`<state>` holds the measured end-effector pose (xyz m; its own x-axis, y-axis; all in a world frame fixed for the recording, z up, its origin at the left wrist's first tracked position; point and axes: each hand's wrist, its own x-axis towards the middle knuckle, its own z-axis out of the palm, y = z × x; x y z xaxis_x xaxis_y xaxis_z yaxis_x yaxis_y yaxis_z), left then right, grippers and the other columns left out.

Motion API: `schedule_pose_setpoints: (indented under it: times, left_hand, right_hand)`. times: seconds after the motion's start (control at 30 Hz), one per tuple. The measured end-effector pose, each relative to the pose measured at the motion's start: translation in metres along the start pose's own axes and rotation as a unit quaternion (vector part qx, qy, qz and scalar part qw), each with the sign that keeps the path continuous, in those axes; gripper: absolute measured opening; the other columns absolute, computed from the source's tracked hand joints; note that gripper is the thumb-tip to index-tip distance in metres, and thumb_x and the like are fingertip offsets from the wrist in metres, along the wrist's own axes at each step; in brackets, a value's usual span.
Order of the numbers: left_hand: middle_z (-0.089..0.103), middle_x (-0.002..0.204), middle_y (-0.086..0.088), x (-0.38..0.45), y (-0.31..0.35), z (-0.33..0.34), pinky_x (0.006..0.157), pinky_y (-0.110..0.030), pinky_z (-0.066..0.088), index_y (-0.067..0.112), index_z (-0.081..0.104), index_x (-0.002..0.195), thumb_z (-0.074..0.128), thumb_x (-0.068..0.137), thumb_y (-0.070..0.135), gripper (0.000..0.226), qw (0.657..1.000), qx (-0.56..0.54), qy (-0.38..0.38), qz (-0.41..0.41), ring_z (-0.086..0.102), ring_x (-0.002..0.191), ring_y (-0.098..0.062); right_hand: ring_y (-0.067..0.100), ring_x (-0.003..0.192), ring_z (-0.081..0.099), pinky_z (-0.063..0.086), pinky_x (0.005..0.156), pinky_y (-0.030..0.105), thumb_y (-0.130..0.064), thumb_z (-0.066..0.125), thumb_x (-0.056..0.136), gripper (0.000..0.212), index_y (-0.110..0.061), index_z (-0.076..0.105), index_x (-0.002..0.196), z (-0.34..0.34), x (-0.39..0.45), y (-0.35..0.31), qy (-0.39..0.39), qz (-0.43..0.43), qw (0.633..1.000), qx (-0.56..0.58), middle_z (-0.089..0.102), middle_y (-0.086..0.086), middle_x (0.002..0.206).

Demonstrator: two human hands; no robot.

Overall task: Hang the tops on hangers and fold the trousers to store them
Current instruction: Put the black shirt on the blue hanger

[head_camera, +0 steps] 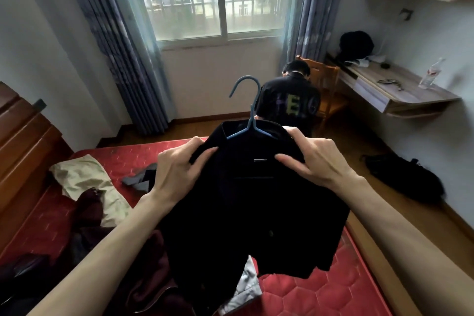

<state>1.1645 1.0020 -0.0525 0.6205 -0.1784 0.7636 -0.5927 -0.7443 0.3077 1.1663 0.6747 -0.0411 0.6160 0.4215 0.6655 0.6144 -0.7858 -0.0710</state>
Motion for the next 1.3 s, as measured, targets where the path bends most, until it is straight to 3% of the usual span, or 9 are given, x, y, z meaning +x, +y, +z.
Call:
schedule_pose_setpoints:
  times: [0.17, 0.37, 0.43, 0.57, 0.67, 0.83, 0.9, 1.1, 1.3]
  left_hand:
    - [0.062, 0.068, 0.010, -0.002, 0.005, 0.002, 0.053, -0.033, 0.044, 0.019, 0.065, 0.091, 0.056, 0.101, 0.055, 0.038, 0.999, 0.013, -0.040, 0.026, 0.057, 0.056, -0.010]
    - [0.063, 0.073, 0.001, 0.010, 0.037, 0.015, 0.046, -0.035, 0.041, 0.011, 0.061, 0.085, 0.053, 0.104, 0.049, 0.043, 0.991, -0.014, -0.039, 0.125, 0.058, 0.055, -0.022]
    - [0.062, 0.071, 0.001, 0.013, 0.053, 0.025, 0.046, -0.030, 0.034, 0.013, 0.060, 0.083, 0.051, 0.105, 0.050, 0.044, 0.989, -0.026, -0.019, 0.146, 0.056, 0.053, -0.022]
    - [0.064, 0.074, 0.003, 0.015, 0.094, 0.046, 0.048, -0.028, 0.027, 0.014, 0.063, 0.085, 0.055, 0.106, 0.048, 0.041, 0.980, -0.088, 0.010, 0.177, 0.053, 0.057, -0.016]
    - [0.064, 0.075, 0.003, 0.020, 0.132, 0.058, 0.050, -0.027, 0.025, 0.015, 0.064, 0.086, 0.055, 0.106, 0.048, 0.039, 0.970, -0.145, 0.011, 0.195, 0.055, 0.058, -0.014]
    - [0.066, 0.076, 0.003, 0.021, 0.206, 0.069, 0.045, -0.035, 0.041, 0.013, 0.068, 0.088, 0.054, 0.105, 0.050, 0.044, 0.944, -0.241, -0.016, 0.225, 0.062, 0.056, -0.019]
    - [0.067, 0.077, 0.003, 0.016, 0.239, 0.070, 0.044, -0.035, 0.042, 0.012, 0.069, 0.088, 0.056, 0.104, 0.049, 0.043, 0.933, -0.272, -0.031, 0.232, 0.062, 0.056, -0.019]
    - [0.069, 0.079, 0.004, -0.017, 0.341, 0.074, 0.045, -0.040, 0.047, 0.013, 0.071, 0.089, 0.054, 0.104, 0.052, 0.045, 0.898, -0.349, -0.071, 0.256, 0.064, 0.057, -0.021]
    - [0.058, 0.070, 0.002, -0.052, 0.443, 0.062, 0.046, -0.035, 0.041, 0.014, 0.059, 0.081, 0.057, 0.103, 0.047, 0.040, 0.862, -0.385, -0.100, 0.314, 0.057, 0.056, -0.023]
  right_hand:
    - [0.022, 0.051, 0.066, 0.051, 0.047, 0.030, -0.037, 0.061, 0.102, 0.027, -0.013, 0.064, 0.114, -0.009, -0.019, -0.016, 0.022, 0.024, 0.999, 0.030, 0.069, 0.001, 0.067]
    - [0.028, 0.061, 0.070, 0.056, 0.057, 0.048, -0.044, 0.057, 0.102, 0.045, -0.003, 0.072, 0.110, -0.051, -0.058, -0.030, 0.020, 0.153, 0.988, 0.032, 0.074, 0.007, 0.078]
    - [0.021, 0.063, 0.071, 0.058, 0.060, 0.041, -0.040, 0.064, 0.101, 0.038, -0.004, 0.073, 0.107, -0.072, -0.074, -0.035, 0.034, 0.180, 0.982, 0.035, 0.075, 0.003, 0.081]
    - [0.001, 0.065, 0.060, 0.048, 0.066, 0.011, -0.041, 0.072, 0.095, 0.040, -0.003, 0.073, 0.108, -0.122, -0.112, -0.050, 0.071, 0.207, 0.975, -0.031, 0.069, -0.009, 0.084]
    - [0.006, 0.065, 0.059, 0.046, 0.066, 0.014, -0.043, 0.071, 0.096, 0.045, -0.001, 0.070, 0.114, -0.163, -0.142, -0.067, 0.084, 0.236, 0.964, -0.091, 0.073, 0.000, 0.084]
    - [0.024, 0.051, 0.057, 0.038, 0.056, 0.024, -0.037, 0.058, 0.095, 0.027, -0.017, 0.058, 0.114, -0.231, -0.194, -0.103, 0.077, 0.263, 0.942, -0.193, 0.052, -0.011, 0.070]
    - [0.024, 0.056, 0.057, 0.036, 0.057, 0.024, -0.035, 0.055, 0.093, 0.027, -0.018, 0.056, 0.115, -0.259, -0.217, -0.118, 0.067, 0.279, 0.932, -0.224, 0.048, -0.013, 0.073]
    - [0.012, 0.072, 0.061, 0.039, 0.060, 0.019, -0.036, 0.059, 0.101, 0.020, -0.019, 0.065, 0.110, -0.333, -0.295, -0.166, 0.078, 0.336, 0.887, -0.307, 0.068, -0.007, 0.081]
    - [0.011, 0.058, 0.057, 0.047, 0.052, 0.029, -0.041, 0.058, 0.103, 0.022, -0.021, 0.067, 0.101, -0.388, -0.365, -0.230, 0.141, 0.410, 0.810, -0.394, 0.063, -0.010, 0.070]
